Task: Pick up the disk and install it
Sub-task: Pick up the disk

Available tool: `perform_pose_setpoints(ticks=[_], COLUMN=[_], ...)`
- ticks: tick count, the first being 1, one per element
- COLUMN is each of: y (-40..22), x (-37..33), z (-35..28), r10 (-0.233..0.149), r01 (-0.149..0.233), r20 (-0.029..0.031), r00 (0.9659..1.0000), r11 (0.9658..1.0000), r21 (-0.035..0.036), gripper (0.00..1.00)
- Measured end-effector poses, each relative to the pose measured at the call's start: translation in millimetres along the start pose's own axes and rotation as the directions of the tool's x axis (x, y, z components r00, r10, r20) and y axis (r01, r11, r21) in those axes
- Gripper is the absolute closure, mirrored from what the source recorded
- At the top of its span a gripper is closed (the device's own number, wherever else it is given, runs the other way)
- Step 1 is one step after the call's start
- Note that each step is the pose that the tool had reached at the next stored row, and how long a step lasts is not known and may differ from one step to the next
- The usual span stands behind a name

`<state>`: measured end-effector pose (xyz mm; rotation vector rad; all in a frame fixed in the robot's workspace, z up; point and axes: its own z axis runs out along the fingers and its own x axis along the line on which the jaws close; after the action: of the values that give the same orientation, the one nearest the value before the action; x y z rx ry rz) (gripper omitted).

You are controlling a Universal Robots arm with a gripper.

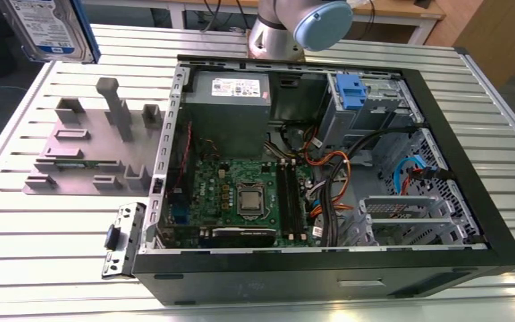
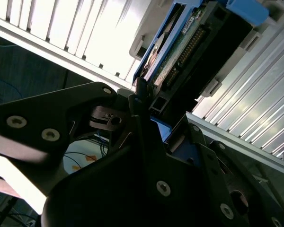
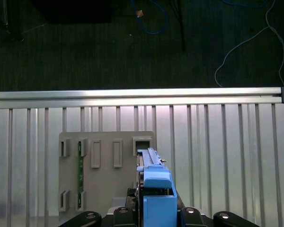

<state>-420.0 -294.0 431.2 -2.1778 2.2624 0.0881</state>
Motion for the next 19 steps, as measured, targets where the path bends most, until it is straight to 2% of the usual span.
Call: perform_pose_setpoints(ticks=[19], y=[0.4], x=[-0.4], z=[-9.9], r10=[0.0], r01=[0.0], r20=[0.0], r00=[1.0], r11=[1.0], r21=[-0.0001], gripper=[0.64])
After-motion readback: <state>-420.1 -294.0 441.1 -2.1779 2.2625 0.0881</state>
